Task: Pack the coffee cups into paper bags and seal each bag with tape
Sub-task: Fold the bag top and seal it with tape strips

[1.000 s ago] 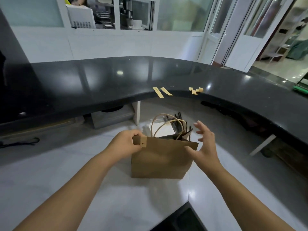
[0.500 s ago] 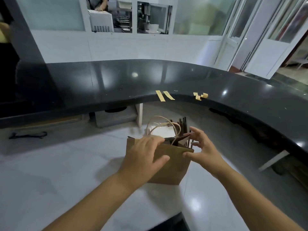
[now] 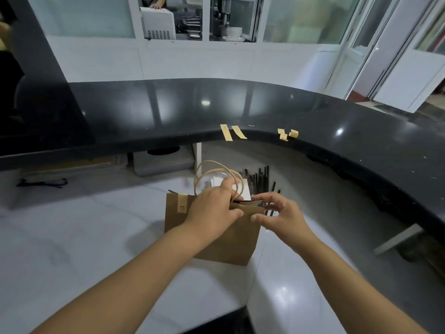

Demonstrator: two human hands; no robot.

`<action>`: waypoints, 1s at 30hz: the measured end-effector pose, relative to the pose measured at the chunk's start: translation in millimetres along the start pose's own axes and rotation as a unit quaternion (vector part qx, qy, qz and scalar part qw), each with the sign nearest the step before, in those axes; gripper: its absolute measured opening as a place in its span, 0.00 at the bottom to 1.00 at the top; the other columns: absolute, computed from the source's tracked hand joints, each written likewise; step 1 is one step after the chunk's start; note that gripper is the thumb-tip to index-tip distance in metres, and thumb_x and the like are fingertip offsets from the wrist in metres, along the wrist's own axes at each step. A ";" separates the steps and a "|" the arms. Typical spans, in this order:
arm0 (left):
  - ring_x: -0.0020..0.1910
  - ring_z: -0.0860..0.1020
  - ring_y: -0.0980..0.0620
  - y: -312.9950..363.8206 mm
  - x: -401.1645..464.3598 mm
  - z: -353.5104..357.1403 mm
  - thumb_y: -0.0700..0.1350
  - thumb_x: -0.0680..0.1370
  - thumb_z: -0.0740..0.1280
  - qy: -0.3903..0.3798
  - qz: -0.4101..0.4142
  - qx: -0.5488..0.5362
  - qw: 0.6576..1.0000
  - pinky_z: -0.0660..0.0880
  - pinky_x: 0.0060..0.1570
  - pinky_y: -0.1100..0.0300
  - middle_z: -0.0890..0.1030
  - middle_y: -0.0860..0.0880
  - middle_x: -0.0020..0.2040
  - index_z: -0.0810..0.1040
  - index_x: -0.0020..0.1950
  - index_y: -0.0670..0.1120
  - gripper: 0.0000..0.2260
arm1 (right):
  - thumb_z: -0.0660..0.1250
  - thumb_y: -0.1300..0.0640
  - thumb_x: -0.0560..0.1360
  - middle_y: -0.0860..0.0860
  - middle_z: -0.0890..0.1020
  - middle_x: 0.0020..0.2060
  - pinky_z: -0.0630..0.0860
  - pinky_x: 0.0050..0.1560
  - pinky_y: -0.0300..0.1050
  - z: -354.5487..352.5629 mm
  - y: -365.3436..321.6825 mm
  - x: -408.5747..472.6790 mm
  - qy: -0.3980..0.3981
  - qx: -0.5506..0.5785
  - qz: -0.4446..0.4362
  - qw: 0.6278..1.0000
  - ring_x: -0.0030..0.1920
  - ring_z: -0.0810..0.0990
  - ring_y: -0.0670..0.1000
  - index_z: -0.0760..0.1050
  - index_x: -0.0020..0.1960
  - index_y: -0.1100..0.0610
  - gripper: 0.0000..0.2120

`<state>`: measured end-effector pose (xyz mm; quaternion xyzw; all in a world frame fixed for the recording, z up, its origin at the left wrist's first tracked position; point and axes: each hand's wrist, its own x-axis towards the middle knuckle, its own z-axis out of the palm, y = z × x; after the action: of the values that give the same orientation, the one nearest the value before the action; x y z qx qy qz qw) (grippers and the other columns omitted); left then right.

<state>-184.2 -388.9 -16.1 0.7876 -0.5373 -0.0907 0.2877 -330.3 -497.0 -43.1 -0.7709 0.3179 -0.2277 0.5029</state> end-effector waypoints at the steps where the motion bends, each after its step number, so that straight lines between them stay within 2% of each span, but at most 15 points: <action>1: 0.55 0.77 0.55 -0.5 -0.3 -0.5 0.49 0.72 0.71 -0.002 -0.001 -0.003 1.000 0.74 0.53 0.57 0.81 0.58 0.54 0.67 0.66 0.54 0.24 | 0.77 0.61 0.67 0.45 0.82 0.45 0.77 0.40 0.33 -0.3 0.5 0.1 0.001 0.000 -0.009 1.000 0.46 0.79 0.43 0.80 0.51 0.50 0.15; 5: 0.54 0.77 0.56 0.0 -0.1 -3.4 0.48 0.74 0.70 -0.019 -0.003 -0.014 1.000 0.75 0.55 0.56 0.81 0.58 0.53 0.67 0.66 0.56 0.22 | 0.76 0.63 0.67 0.49 0.82 0.44 0.75 0.41 0.32 -1.3 -0.8 0.9 -0.006 0.003 -0.041 0.999 0.42 0.78 0.40 0.81 0.46 0.52 0.11; 9: 0.54 0.78 0.54 -0.2 1.1 -3.8 0.48 0.74 0.69 -0.027 -0.002 -0.010 1.000 0.76 0.54 0.54 0.82 0.57 0.52 0.67 0.67 0.55 0.23 | 0.76 0.65 0.67 0.50 0.82 0.44 0.75 0.36 0.32 -1.4 -0.5 3.0 -0.010 0.012 -0.049 0.999 0.42 0.79 0.41 0.83 0.44 0.55 0.08; 14: 0.49 0.78 0.55 -0.4 3.2 -3.3 0.46 0.74 0.68 -0.038 -0.001 -0.019 0.999 0.76 0.50 0.55 0.82 0.58 0.48 0.68 0.67 0.55 0.22 | 0.76 0.65 0.67 0.49 0.83 0.42 0.75 0.38 0.32 -2.7 -0.1 6.0 -0.011 0.004 -0.049 0.999 0.41 0.79 0.43 0.83 0.41 0.54 0.08; 18: 0.50 0.79 0.56 -2.0 7.3 -2.8 0.46 0.74 0.68 -0.041 0.008 -0.014 0.999 0.76 0.50 0.56 0.82 0.59 0.48 0.69 0.65 0.56 0.20 | 0.77 0.65 0.66 0.48 0.84 0.39 0.76 0.40 0.35 -6.4 -0.2 11.4 -0.022 -0.011 -0.045 0.999 0.40 0.80 0.43 0.83 0.41 0.53 0.09; 21: 0.50 0.78 0.57 -4.2 9.3 -1.8 0.47 0.75 0.68 -0.039 0.015 -0.004 0.999 0.75 0.51 0.57 0.82 0.58 0.49 0.71 0.64 0.55 0.18 | 0.76 0.61 0.68 0.47 0.84 0.39 0.78 0.41 0.38 -14.3 -6.6 16.1 -0.061 -0.052 -0.036 0.996 0.40 0.80 0.43 0.84 0.43 0.53 0.05; 23: 0.51 0.78 0.57 -5.1 10.2 -0.8 0.47 0.75 0.68 -0.038 0.018 -0.006 0.999 0.75 0.51 0.59 0.82 0.58 0.50 0.71 0.64 0.55 0.18 | 0.73 0.58 0.71 0.47 0.84 0.40 0.77 0.42 0.35 -25.1 -15.5 23.4 -0.083 -0.090 -0.034 0.992 0.41 0.81 0.44 0.84 0.45 0.55 0.03; 25: 0.52 0.78 0.58 -6.2 11.2 -0.2 0.47 0.75 0.68 -0.041 0.018 -0.009 0.999 0.75 0.52 0.60 0.82 0.58 0.51 0.72 0.64 0.54 0.18 | 0.71 0.57 0.73 0.47 0.84 0.41 0.78 0.42 0.33 -37.9 -25.9 37.2 -0.044 -0.111 -0.043 0.992 0.42 0.82 0.44 0.82 0.47 0.54 0.03; 27: 0.52 0.78 0.58 -6.5 13.8 -0.5 0.46 0.75 0.68 -0.049 0.013 -0.016 0.999 0.74 0.52 0.61 0.82 0.58 0.51 0.71 0.64 0.54 0.18 | 0.70 0.57 0.74 0.46 0.83 0.42 0.78 0.43 0.34 -52.2 -33.4 57.3 0.048 -0.138 -0.056 0.988 0.42 0.82 0.43 0.82 0.48 0.54 0.04; 30: 0.53 0.78 0.59 -6.2 17.2 -1.1 0.47 0.75 0.68 -0.051 0.005 -0.019 0.998 0.74 0.53 0.61 0.82 0.59 0.52 0.71 0.65 0.55 0.19 | 0.68 0.56 0.76 0.47 0.83 0.45 0.75 0.44 0.36 -68.3 -36.2 90.7 0.169 -0.227 -0.033 0.959 0.44 0.80 0.43 0.82 0.53 0.54 0.07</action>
<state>-171.8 -402.4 -15.8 0.7737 -0.5536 -0.1397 0.2748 -303.7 -594.7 19.7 -0.8251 0.4155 -0.2932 0.2460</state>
